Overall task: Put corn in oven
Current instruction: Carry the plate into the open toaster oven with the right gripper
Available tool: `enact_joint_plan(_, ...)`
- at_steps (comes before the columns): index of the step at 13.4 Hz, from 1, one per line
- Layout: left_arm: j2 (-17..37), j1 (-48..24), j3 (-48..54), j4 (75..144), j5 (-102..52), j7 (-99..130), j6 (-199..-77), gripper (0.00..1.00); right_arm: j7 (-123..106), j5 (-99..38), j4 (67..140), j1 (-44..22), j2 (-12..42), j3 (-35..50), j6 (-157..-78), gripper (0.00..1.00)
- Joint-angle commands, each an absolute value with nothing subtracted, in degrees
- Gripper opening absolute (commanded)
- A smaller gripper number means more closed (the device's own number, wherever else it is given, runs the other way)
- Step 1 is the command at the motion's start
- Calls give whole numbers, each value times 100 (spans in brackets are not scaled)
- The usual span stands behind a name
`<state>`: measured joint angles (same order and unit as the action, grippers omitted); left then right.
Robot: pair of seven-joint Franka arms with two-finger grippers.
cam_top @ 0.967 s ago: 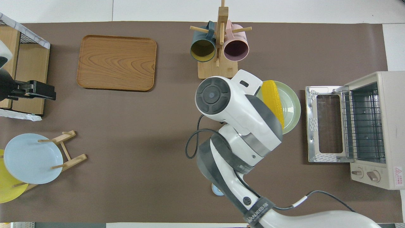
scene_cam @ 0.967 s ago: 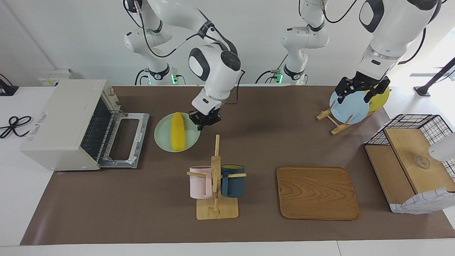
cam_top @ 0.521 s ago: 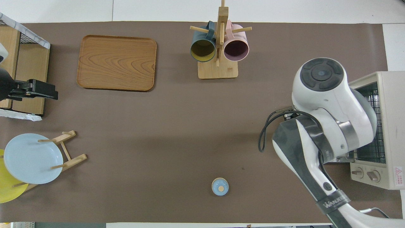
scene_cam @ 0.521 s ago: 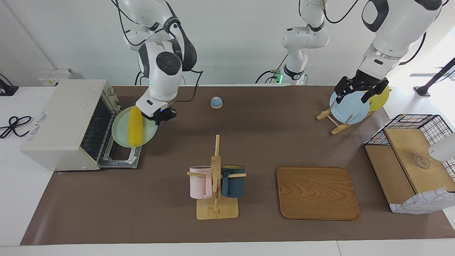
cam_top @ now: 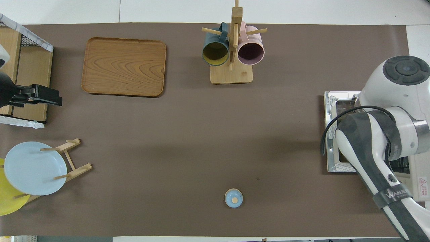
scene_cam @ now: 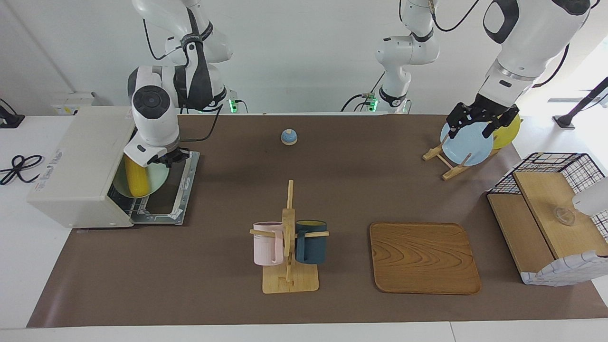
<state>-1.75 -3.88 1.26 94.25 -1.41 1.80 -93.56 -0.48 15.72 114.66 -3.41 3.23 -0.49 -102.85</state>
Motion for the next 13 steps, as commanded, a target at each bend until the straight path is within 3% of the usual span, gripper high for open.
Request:
enact_joint_plan(1, -193, -360, 158, 9422, -105, 141, -9281, 100, -351, 1468, 12075, -36, -26, 18, -10765, 0)
enact_joint_plan(5, -211, -334, 150, 9439, -105, 167, -9325, 100, -658, 1468, 12541, 421, -158, 9, -11275, 0)
enact_joint_plan(7, -211, -369, 158, 9439, -105, 176, -9316, 100, -633, 1468, 12638, 466, -176, 18, -11347, 15)
enact_joint_plan(9, -220, -378, 158, 9439, -105, 176, -9273, 100, -641, 1468, 12639, 466, -193, 18, -11347, 42)
enact_joint_plan(13, -229, -387, 158, 9439, -105, 185, -9264, 100, -563, 1468, 12578, 387, -176, 26, -11329, 51)
